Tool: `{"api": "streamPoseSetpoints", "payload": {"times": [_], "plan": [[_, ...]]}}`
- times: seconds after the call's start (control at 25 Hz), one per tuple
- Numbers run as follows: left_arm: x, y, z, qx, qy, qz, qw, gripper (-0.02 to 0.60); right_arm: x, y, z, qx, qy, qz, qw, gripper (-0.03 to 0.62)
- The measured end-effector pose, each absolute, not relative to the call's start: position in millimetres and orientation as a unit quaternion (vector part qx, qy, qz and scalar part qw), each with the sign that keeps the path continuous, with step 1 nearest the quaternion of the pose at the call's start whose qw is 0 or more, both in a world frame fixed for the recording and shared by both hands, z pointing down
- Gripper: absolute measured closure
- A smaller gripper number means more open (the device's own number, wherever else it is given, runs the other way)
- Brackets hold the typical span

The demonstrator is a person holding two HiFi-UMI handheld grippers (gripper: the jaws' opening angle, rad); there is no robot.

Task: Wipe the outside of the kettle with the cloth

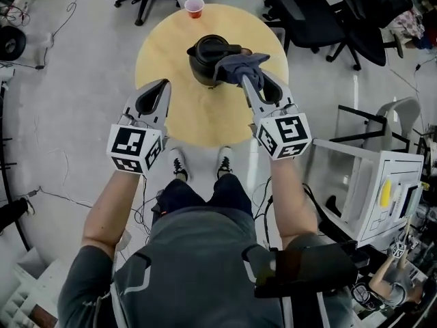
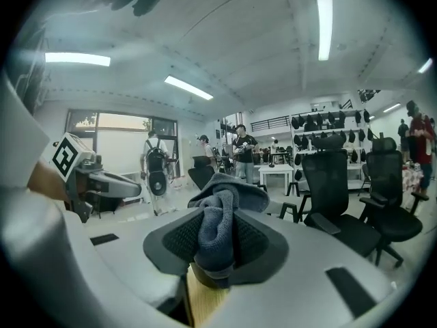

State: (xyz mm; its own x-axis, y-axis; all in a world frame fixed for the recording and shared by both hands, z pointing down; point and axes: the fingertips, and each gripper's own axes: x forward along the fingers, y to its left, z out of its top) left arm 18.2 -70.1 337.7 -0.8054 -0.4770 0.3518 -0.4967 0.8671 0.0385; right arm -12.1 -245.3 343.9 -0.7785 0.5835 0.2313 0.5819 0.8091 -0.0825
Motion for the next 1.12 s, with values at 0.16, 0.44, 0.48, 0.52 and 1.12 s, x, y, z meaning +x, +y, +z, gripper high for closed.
{"api": "streamPoseSetpoints", "payload": {"times": [0.16, 0.44, 0.48, 0.52, 1.12], "plan": [[10.2, -78.6, 364.0, 0.255, -0.949, 0.026, 0.183, 0.574, -27.8, -236.3, 378.7, -0.32, -0.938, 0.004, 0.133, 0.476], [0.4, -86.7, 403.5, 0.254, -0.948, 0.021, 0.191, 0.574, -39.2, -226.5, 425.6, -0.328, -0.933, -0.011, 0.146, 0.476], [-0.5, -86.5, 409.0, 0.254, -0.947, 0.021, 0.194, 0.574, -39.3, -225.0, 432.5, -0.329, -0.933, -0.013, 0.149, 0.476], [-1.3, -86.5, 414.0, 0.255, -0.947, 0.021, 0.195, 0.574, -39.6, -224.0, 438.6, -0.329, -0.932, -0.013, 0.15, 0.476], [-12.2, -79.0, 469.4, 0.257, -0.942, 0.003, 0.215, 0.574, -47.0, -236.6, 523.9, -0.274, -0.942, 0.008, 0.192, 0.476]]}}
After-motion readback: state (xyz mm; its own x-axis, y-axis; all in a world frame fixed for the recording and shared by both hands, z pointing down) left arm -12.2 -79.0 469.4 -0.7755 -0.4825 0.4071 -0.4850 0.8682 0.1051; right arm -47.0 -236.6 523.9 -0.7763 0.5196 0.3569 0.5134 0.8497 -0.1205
